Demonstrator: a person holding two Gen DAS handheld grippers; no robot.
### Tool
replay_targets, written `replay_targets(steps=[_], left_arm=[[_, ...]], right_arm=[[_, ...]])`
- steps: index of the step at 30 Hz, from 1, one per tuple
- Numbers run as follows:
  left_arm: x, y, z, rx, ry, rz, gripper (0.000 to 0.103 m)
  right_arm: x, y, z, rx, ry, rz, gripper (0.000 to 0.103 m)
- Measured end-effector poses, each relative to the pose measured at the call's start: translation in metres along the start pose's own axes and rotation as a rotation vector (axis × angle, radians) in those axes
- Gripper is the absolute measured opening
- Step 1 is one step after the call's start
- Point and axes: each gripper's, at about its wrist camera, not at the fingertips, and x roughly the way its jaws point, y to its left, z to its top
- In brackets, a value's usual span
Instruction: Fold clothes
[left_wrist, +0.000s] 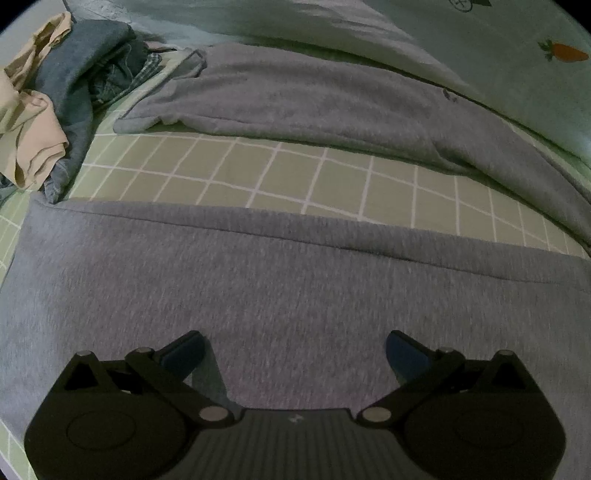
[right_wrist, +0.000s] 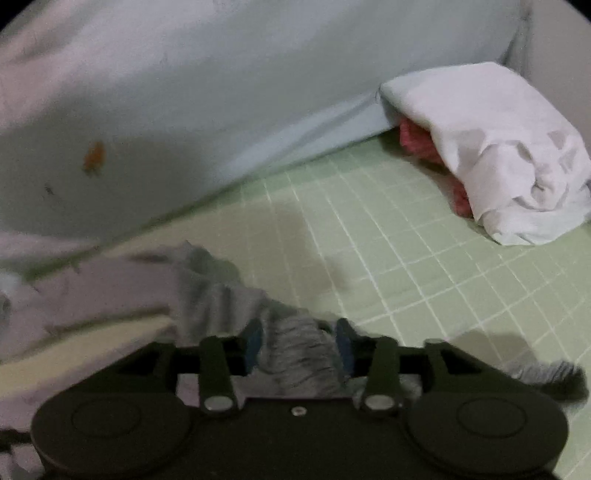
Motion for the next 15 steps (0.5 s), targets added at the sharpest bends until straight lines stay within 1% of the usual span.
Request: replay_targets(steps=[1,2,4,5,6,7,8,9,10,12,13,15], left_arm=[[0.0,0.0,0.0,0.0,-0.002,0.0,0.103],[0.0,0.0,-0.001,0.0,-0.005,0.0,0.103],[0.0,0.001,-0.001,0.0,-0.007,0.0,0.103],[0.0,0.001,-0.001,0.0,-0.006,0.0,0.103],[0.0,0.001,0.0,0.001,-0.006,0.0,0.103],[0.0,0.001,0.0,0.001,-0.005,-0.001,0.103],[0.0,0.001,0.0,0.002,-0.002,-0.001,0.103],[0.0,0.001,0.001,0.002,0.0,-0.001,0.103],[0.0,0.001,0.001,0.003,0.004,-0.001,0.103],[0.0,0.0,0.003,0.004,0.01,-0.001,0.103],[0.0,0.0,0.003,0.004,0.013,-0.001,0.103],[0.0,0.0,0.003,0.004,0.016,-0.001,0.103]], right_arm=[[0.008,-0.001,-0.001,-0.012,0.026,-0.009,0.066],[0.015,-0.002,-0.002,-0.02,0.052,-0.019,0.069],[0.02,-0.002,-0.008,-0.043,0.081,-0.015,0.069],[0.021,-0.001,-0.01,-0.055,0.085,-0.004,0.066],[0.02,-0.001,-0.011,-0.071,0.083,0.007,0.059],[0.018,0.0,-0.012,-0.089,0.079,0.016,0.033],[0.016,0.001,-0.011,-0.109,0.073,0.006,0.016],[0.013,0.003,-0.01,-0.131,0.065,-0.014,0.015],[0.009,0.002,-0.007,-0.145,0.046,-0.016,0.011],[0.002,-0.001,0.003,-0.161,0.006,-0.014,0.008],[0.0,-0.002,0.011,-0.179,-0.018,-0.028,0.008],[-0.001,-0.007,0.033,-0.227,-0.083,-0.086,0.008]])
